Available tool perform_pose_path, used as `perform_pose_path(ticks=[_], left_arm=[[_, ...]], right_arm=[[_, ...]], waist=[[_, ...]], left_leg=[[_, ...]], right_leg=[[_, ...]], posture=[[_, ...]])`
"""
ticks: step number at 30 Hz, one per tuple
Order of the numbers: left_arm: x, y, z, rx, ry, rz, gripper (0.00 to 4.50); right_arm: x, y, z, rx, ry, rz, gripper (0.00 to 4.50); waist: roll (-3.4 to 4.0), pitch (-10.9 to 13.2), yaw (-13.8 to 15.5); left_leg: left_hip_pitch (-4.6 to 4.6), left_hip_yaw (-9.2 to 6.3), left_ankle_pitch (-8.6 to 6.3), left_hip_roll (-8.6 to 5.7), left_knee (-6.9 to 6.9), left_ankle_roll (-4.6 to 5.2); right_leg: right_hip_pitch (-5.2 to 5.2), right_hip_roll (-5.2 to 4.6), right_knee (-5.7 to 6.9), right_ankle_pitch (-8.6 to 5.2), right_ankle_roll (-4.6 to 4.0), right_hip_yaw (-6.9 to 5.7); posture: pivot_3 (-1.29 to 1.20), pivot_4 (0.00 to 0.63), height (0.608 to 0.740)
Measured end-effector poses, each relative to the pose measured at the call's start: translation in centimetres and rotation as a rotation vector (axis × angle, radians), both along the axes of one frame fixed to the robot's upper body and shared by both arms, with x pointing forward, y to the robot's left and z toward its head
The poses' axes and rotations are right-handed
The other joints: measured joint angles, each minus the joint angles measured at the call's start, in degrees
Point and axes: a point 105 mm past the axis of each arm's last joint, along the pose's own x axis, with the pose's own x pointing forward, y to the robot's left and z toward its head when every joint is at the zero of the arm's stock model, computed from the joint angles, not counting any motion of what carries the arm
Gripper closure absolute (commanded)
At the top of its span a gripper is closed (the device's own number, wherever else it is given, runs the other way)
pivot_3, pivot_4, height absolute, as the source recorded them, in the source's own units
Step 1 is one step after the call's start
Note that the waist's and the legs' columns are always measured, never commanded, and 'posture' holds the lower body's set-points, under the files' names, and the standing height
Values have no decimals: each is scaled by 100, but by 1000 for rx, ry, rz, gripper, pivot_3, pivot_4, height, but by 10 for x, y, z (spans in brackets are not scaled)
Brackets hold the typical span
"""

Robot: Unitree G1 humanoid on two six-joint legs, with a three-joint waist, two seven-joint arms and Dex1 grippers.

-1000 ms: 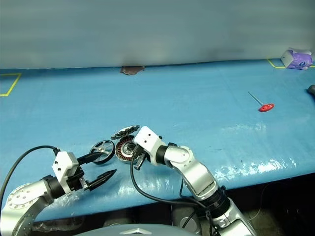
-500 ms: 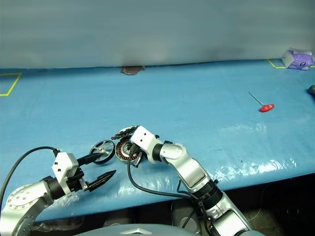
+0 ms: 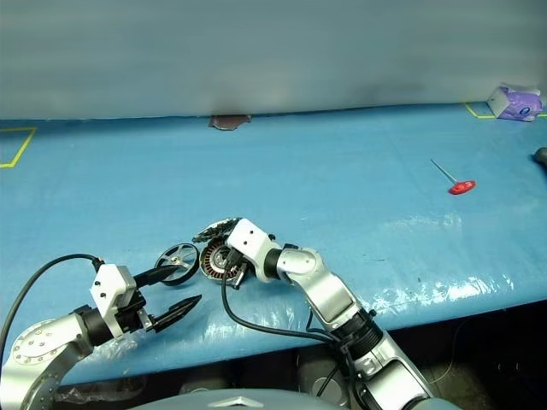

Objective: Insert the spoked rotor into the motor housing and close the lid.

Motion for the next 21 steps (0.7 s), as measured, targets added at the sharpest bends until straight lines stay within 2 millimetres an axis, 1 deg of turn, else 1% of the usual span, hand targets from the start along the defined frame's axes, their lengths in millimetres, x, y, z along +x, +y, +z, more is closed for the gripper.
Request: perform_pose_path(ticks=[9,18,21], left_arm=[[-2,0,-1,0,7,3,0],[-2,1,-1,1,8,4,0],[0,0,0,1,3,2,0]], right_arm=[[2,-4,-1,-10,2,-4,4472],[-10,-6,-4,25,50,6,4472],[-10,-5,-4,25,57,3,4472]], waist=[[0,0,2],[1,-1,1],[1,-1,0]], left_leg=[[0,0,0,0,0,0],[4,0,0,0,0,0],[7,0,0,0,1,0]], right_leg=[[0,0,0,0,0,0],[3,0,0,0,0,0],[6,0,0,0,0,0]], posture=[[0,150,740],[0,150,740],[0,150,740]])
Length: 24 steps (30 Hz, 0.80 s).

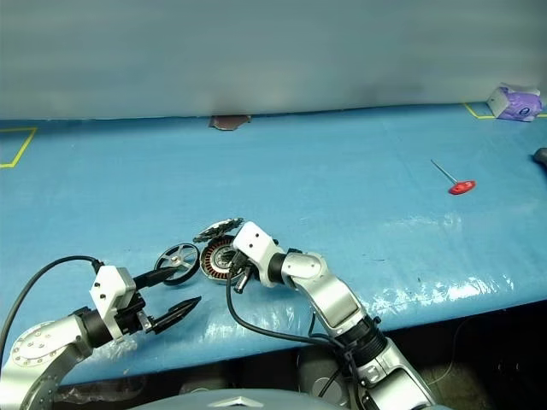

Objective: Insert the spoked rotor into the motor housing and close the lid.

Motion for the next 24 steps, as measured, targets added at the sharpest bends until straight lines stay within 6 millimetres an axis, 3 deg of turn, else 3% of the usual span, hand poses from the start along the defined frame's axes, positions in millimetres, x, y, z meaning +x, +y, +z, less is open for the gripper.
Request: perform_pose_path(ticks=[8,16,24], left_arm=[[0,0,0,0,3,0,0],[-1,0,-1,-5,10,2,0],[5,5,12,-39,-34,17,0]], right_arm=[[4,3,3,-32,50,-48,4472],[-11,1,12,-28,120,8,4472],[-32,-2,70,179,60,120,4472]], waist=[[0,-1,-13],[2,0,-11],[2,1,-11]], left_leg=[[0,0,0,0,0,0],[-9,0,0,0,-1,0],[-10,-2,0,1,-2,0]], right_leg=[[0,0,0,0,0,0],[-9,-1,0,0,0,0],[-10,-1,-1,-1,1,-1]], posture=[[0,150,740],[0,150,740],[0,150,740]])
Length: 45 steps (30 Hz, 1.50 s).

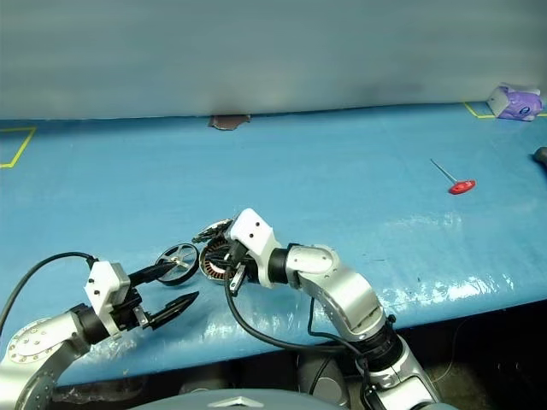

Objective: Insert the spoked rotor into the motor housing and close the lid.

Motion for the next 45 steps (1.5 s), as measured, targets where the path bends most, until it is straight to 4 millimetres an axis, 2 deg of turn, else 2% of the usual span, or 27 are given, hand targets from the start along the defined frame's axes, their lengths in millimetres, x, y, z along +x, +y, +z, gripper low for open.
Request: perform_pose_path(ticks=[5,8,11,16,22,29,34,40,45], left_arm=[[3,5,14,-1,-16,-6,0],[5,22,18,93,28,-4,0],[16,39,23,111,61,35,0],[31,47,26,107,113,8,0],[48,48,32,130,145,-81,1930],[58,52,35,180,206,-176,1930],[64,46,36,183,245,-257,1930],[65,39,25,202,324,-328,1930],[64,42,14,231,373,-331,1930]], right_arm=[[-5,-10,4,-1,-4,0,4472],[-7,-18,-5,-36,6,-20,4472],[-11,-22,-16,-75,27,-25,4472],[-13,-21,-22,-93,11,-25,4472],[-14,-20,-26,-100,-1,-44,4500],[-14,-22,-30,-98,12,-71,4500],[-14,-22,-30,-94,8,-82,4500],[-12,-23,-30,-96,4,-96,4500],[-12,-22,-30,-94,3,-102,4500]], waist=[[-1,0,-2],[3,2,-9],[4,4,-7],[1,4,-17],[0,4,-16],[0,5,16],[-1,5,23],[-1,5,25],[-1,4,29]], left_leg=[[0,0,0,0,-2,0],[1,-1,0,1,-3,0],[1,0,0,1,-1,0],[-1,0,0,0,-4,0],[-5,2,0,0,-6,0],[-9,-2,0,1,-8,0],[-11,-1,0,0,-6,0],[-14,-2,0,0,-6,0],[-17,-3,0,0,-3,0]], right_leg=[[-2,1,1,0,-1,0],[-3,2,0,-1,-2,-1],[-3,2,0,-1,-2,-1],[-5,3,-2,-1,-2,-2],[-5,1,-5,-1,-2,-1],[-10,4,-4,-2,-4,-3],[-9,5,-5,-2,-3,-3],[-10,7,-4,-1,-3,-2],[-10,7,-3,-1,-2,-2]], posture=[[0,150,740],[0,150,740],[0,150,740],[0,150,740],[0,150,740],[0,150,740],[0,150,740],[0,150,740],[0,150,740]])
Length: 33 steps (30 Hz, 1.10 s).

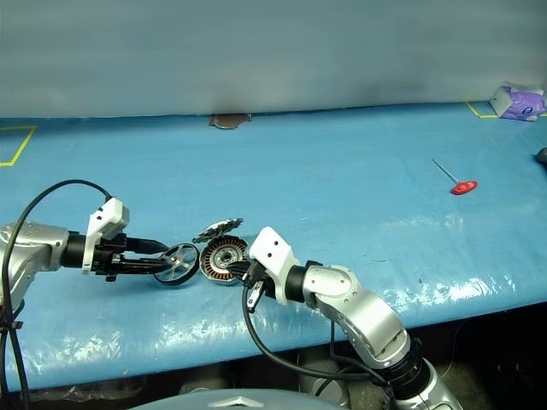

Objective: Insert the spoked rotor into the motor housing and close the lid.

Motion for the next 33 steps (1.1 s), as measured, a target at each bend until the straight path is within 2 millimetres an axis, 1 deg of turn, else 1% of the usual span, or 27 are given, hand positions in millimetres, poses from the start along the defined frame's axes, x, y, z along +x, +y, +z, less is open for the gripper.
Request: perform_pose_path(ticks=[4,9,22,23,24,25,26,33], left_arm=[[2,1,-3,19,4,5,1930],[1,-4,-11,10,23,-2,1930],[8,-4,-17,55,29,-7,1930],[8,-4,-17,57,29,-7,2286],[8,-4,-17,57,28,-7,2428],[9,-4,-17,58,25,-7,2793],[10,-4,-16,60,21,-6,2897],[11,-4,-17,82,9,-13,2897]], right_arm=[[0,0,0,1,0,-7,4500],[0,-1,-1,0,3,-14,4500],[1,-1,-1,-1,3,-14,4500],[1,-1,-1,0,3,-14,4500],[1,-1,-1,0,3,-14,4500],[1,-1,-1,0,3,-15,4500],[1,-1,-1,0,3,-15,4500],[1,-1,-1,1,3,-20,4500]], waist=[[0,0,7],[-1,0,10],[-2,-1,13],[-2,-1,13],[-2,-1,14],[-2,-1,16],[0,-2,21],[0,-2,21]], left_leg=[[-1,-1,0,0,3,0],[-2,-1,0,0,8,0],[-3,-4,0,0,21,0],[-3,-4,0,0,21,0],[-3,-5,0,0,20,0],[-3,-5,0,0,21,0],[-2,-5,0,-1,21,1],[4,-6,1,-1,28,1]], right_leg=[[1,0,1,0,1,0],[1,0,3,1,2,0],[4,2,11,3,5,1],[5,2,11,3,5,1],[5,2,11,3,5,1],[5,2,12,3,5,0],[6,2,12,3,5,1],[7,3,24,3,4,1]], posture=[[0,150,740],[0,150,740],[0,150,740],[0,150,740],[0,150,740],[0,150,740],[0,150,740],[0,150,740]])
